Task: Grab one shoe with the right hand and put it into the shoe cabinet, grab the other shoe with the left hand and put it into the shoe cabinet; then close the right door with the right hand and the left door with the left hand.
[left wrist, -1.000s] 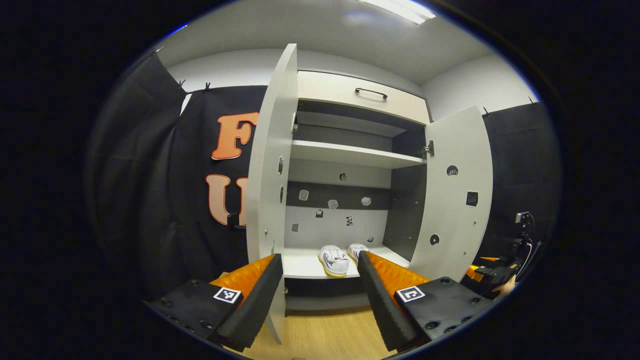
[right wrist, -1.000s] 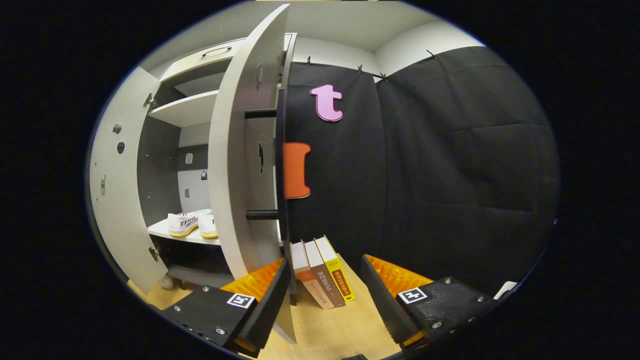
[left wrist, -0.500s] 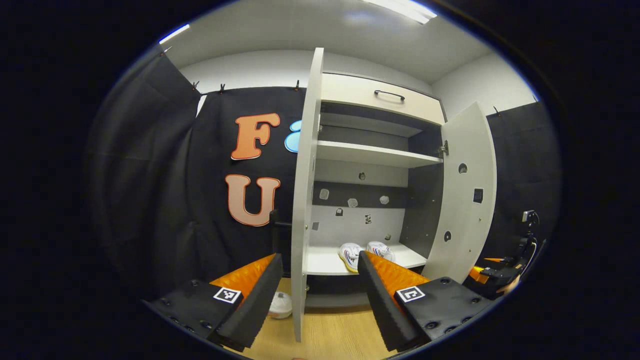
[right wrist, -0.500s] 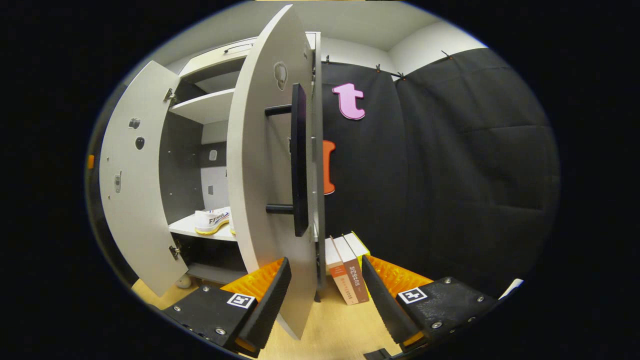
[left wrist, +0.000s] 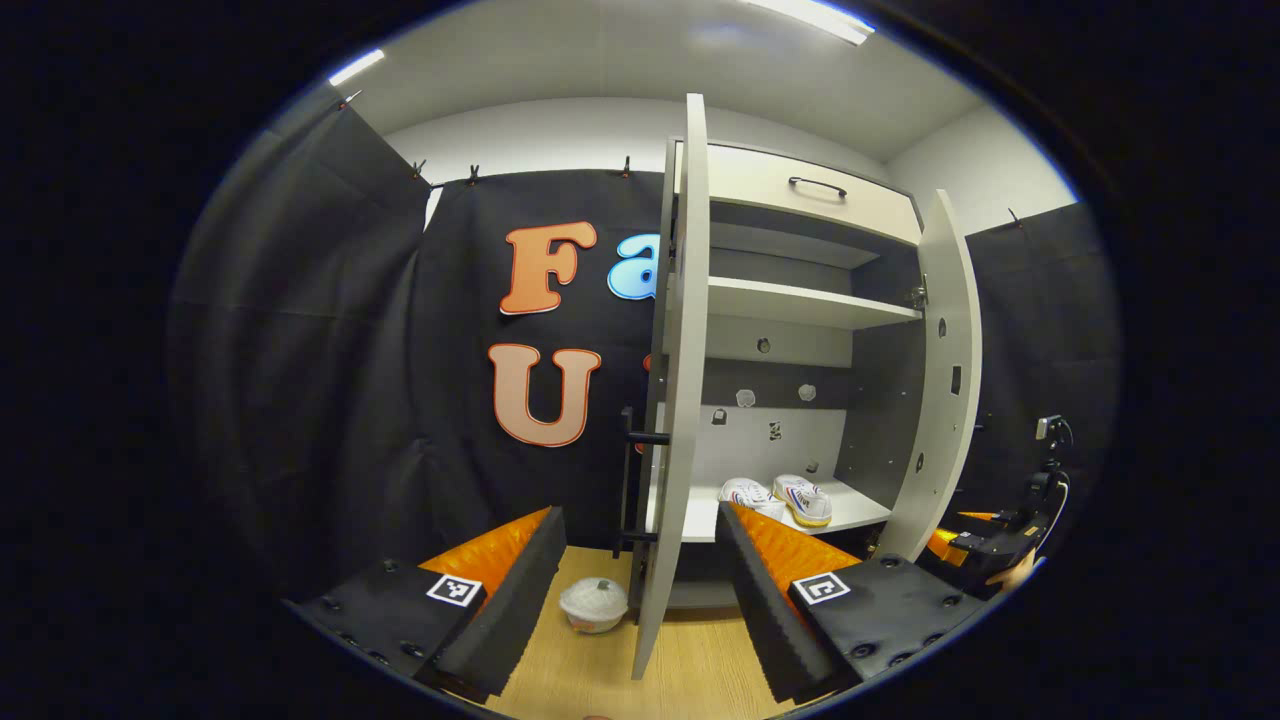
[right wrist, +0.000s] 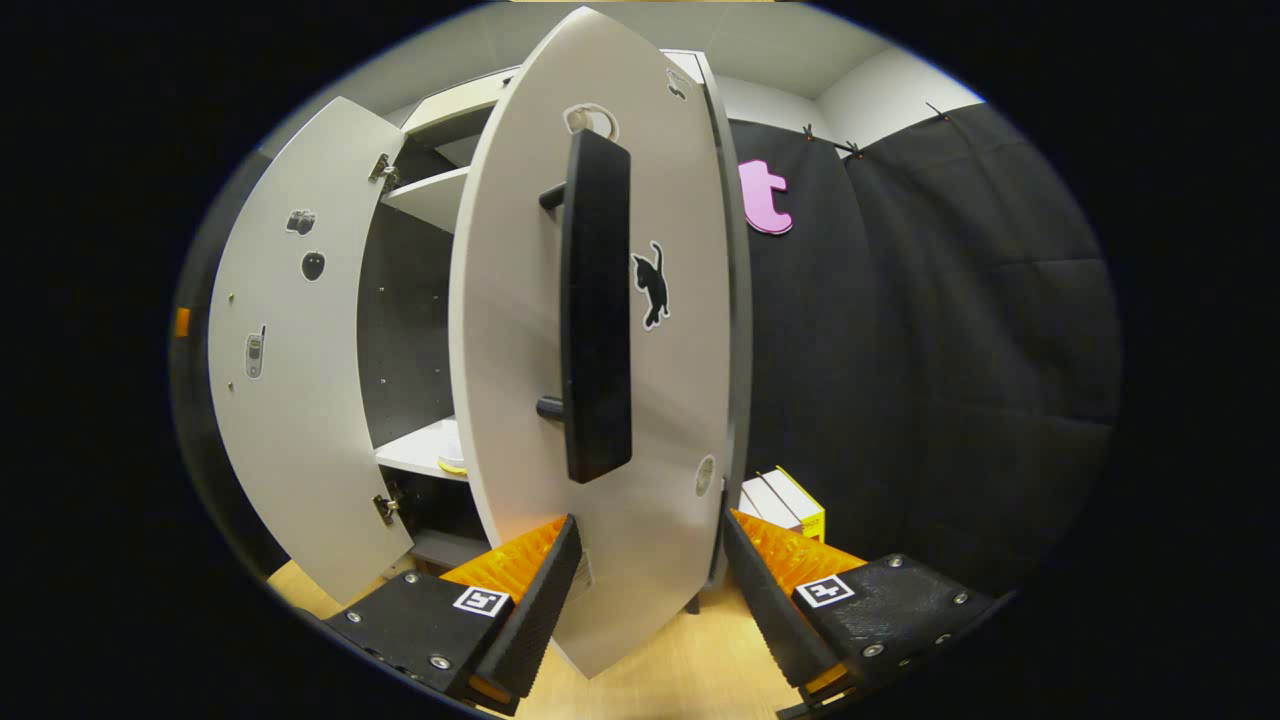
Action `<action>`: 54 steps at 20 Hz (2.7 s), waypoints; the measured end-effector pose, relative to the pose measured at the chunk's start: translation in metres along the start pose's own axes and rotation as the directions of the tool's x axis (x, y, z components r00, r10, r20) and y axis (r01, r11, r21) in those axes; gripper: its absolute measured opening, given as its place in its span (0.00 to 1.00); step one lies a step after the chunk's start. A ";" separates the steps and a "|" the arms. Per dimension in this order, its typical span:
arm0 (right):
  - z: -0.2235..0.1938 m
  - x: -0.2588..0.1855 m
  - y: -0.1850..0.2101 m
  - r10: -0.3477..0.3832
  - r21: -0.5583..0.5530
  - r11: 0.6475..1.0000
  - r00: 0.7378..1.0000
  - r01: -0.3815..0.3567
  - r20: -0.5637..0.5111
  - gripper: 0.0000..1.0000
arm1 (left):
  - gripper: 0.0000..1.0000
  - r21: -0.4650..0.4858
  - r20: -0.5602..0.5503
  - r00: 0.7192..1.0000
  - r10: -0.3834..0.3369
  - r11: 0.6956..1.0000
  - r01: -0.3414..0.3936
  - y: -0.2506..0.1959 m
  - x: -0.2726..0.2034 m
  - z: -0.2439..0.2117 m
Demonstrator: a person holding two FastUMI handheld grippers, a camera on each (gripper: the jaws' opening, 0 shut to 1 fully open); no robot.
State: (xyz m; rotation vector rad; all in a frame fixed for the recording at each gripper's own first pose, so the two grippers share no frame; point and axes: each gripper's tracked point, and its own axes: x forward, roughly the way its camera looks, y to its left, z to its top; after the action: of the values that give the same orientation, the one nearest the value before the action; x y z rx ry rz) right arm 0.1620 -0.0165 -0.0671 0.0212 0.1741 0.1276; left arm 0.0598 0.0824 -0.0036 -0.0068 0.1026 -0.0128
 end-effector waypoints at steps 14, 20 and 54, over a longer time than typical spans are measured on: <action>0.010 0.081 0.053 0.040 -0.018 0.999 0.999 -0.040 -0.012 0.89 | 0.97 -0.007 -0.016 0.995 0.102 0.995 -0.102 0.061 0.027 -0.013; 0.011 0.107 0.060 0.012 -0.016 1.000 1.000 -0.012 -0.014 0.89 | 0.96 0.027 -0.023 0.990 0.142 0.990 -0.141 0.085 0.062 -0.028; 0.029 0.016 0.012 -0.043 -0.025 0.999 0.999 0.043 0.027 0.89 | 0.92 0.042 -0.054 0.997 -0.060 0.997 0.062 -0.039 0.117 -0.050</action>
State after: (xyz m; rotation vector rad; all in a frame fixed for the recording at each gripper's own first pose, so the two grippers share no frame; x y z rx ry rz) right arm 0.1809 -0.0025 -0.0405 -0.0063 0.1467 0.0865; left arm 0.1705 0.0414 -0.0646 0.0344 0.1548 -0.0761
